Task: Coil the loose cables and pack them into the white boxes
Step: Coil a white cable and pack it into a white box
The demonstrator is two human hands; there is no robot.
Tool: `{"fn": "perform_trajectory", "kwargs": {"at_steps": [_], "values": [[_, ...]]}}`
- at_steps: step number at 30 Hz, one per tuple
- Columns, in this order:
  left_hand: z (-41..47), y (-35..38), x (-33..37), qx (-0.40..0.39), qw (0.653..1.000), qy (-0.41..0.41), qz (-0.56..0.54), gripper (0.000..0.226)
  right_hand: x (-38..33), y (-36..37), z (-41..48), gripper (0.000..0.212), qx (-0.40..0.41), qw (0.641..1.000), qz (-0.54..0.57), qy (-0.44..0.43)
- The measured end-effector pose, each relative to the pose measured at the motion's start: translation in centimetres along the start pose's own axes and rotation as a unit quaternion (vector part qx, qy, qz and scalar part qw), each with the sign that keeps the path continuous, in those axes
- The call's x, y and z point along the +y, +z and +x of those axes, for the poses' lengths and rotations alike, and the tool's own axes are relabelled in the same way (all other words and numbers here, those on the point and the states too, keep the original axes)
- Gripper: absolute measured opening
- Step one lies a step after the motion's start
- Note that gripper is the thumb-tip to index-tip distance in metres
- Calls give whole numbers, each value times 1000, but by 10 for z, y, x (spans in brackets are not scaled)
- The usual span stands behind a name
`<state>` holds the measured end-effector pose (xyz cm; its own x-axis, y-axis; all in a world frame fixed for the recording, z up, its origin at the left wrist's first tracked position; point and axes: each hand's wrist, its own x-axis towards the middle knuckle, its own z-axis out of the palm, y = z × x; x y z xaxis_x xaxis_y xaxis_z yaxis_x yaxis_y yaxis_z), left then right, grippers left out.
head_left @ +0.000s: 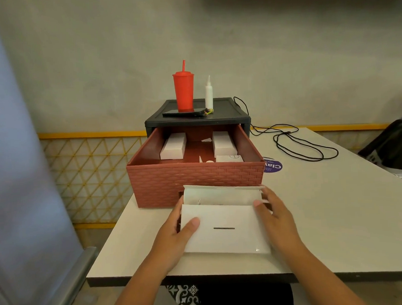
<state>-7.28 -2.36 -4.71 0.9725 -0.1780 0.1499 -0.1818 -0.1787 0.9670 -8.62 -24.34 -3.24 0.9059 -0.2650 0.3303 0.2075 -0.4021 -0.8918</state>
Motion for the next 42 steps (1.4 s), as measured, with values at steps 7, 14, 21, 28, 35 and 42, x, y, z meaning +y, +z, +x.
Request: {"fn": "perform_trajectory", "kwargs": {"at_steps": [7, 14, 21, 28, 35, 42], "values": [[1, 2, -3, 31, 999, -30, 9, 41, 9, 8, -11, 45, -19, 999, 22, 37], [0, 5, -6, 30, 997, -25, 62, 50, 7, 10, -13, 20, 43, 999, -17, 5], [-1, 6, -7, 5, 996, -18, 89, 93, 2, 9, -18, 63, 12, 993, -118, -27], [-4, 6, -2, 0, 993, -24, 112, 124, -5, 11, -18, 101, -10, 989, -147, 22], [-4, 7, -2, 5, 994, -9, 111, 115, -7, 16, -12, 74, -12, 996, -74, 58], [-3, 7, -4, 9, 995, -4, 101, 108, -8, 17, -8, 56, -39, 996, -50, 68]]}}
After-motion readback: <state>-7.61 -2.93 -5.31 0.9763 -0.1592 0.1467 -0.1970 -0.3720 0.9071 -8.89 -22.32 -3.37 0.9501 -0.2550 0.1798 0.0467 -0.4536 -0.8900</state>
